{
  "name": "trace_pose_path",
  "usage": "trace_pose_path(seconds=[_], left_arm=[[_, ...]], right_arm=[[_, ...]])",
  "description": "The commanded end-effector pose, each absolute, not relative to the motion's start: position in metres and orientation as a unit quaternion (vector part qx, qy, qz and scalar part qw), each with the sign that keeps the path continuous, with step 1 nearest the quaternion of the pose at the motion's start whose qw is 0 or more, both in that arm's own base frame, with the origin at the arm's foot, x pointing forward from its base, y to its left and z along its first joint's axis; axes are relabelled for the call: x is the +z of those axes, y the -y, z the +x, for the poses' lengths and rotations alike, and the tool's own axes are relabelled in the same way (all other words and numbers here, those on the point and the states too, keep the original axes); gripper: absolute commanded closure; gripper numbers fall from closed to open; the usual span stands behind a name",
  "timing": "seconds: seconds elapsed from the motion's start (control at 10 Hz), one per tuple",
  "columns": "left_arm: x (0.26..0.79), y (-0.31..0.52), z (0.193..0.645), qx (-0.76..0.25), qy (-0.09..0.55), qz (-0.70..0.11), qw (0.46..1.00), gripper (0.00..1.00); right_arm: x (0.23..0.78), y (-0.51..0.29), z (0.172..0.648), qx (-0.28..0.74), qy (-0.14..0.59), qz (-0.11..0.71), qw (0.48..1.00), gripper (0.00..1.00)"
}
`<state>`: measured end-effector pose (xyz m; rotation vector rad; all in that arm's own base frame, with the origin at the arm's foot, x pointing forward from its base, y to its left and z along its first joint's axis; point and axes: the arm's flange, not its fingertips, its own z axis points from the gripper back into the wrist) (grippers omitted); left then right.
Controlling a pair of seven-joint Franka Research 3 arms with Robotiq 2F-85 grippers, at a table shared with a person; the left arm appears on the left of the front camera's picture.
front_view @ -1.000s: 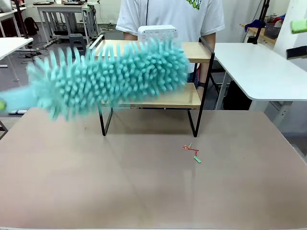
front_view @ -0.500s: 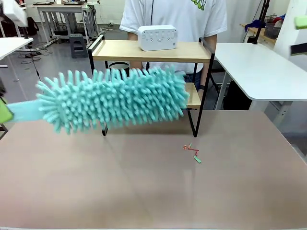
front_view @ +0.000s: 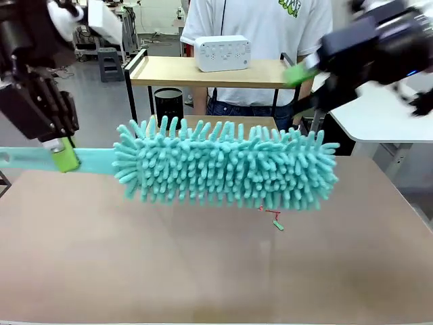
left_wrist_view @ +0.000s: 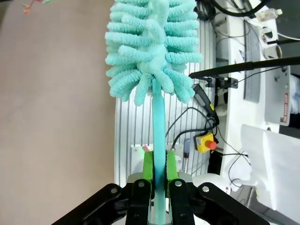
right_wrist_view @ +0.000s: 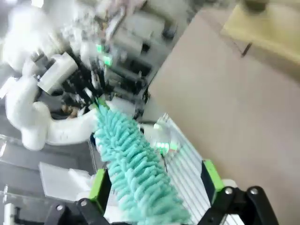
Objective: Clean the shelf.
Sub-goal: Hand the Duster back to the human.
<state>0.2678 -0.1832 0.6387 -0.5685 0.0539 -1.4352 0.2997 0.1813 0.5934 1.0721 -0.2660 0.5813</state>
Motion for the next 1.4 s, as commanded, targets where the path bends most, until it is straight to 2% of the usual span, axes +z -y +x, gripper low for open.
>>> trace_pose_path(seconds=[0.0, 0.2, 0.7, 0.8, 0.9, 1.0, 1.1, 1.2, 1.3], left_arm=[[0.645, 0.186, 0.278, -0.660, -0.029, -0.276, 0.698, 0.88], [0.643, 0.187, 0.284, -0.656, -0.037, -0.279, 0.701, 0.88], [0.639, 0.184, 0.285, -0.657, -0.045, -0.291, 0.694, 0.88], [0.639, 0.185, 0.286, -0.657, -0.046, -0.290, 0.694, 0.88], [0.639, 0.186, 0.287, -0.657, -0.046, -0.290, 0.695, 0.88], [0.638, 0.186, 0.287, -0.656, -0.047, -0.291, 0.695, 0.88], [0.638, 0.186, 0.286, -0.655, -0.047, -0.291, 0.696, 0.88], [0.637, 0.186, 0.285, -0.654, -0.047, -0.289, 0.697, 0.88], [0.637, 0.186, 0.285, -0.652, -0.048, -0.291, 0.698, 0.88]], right_arm=[[0.577, -0.213, 0.303, 0.339, 0.073, 0.494, 0.797, 0.00], [0.566, -0.234, 0.286, 0.373, 0.029, 0.482, 0.793, 0.00], [0.561, -0.237, 0.283, 0.400, 0.016, 0.470, 0.787, 0.00], [0.562, -0.237, 0.283, 0.401, 0.020, 0.472, 0.785, 0.59], [0.562, -0.236, 0.283, 0.403, 0.021, 0.470, 0.785, 0.59], [0.562, -0.235, 0.282, 0.406, 0.018, 0.474, 0.782, 1.00], [0.562, -0.235, 0.282, 0.408, 0.014, 0.475, 0.779, 0.64], [0.562, -0.235, 0.282, 0.408, 0.013, 0.477, 0.778, 1.00], [0.561, -0.234, 0.282, 0.410, 0.009, 0.478, 0.777, 1.00]])
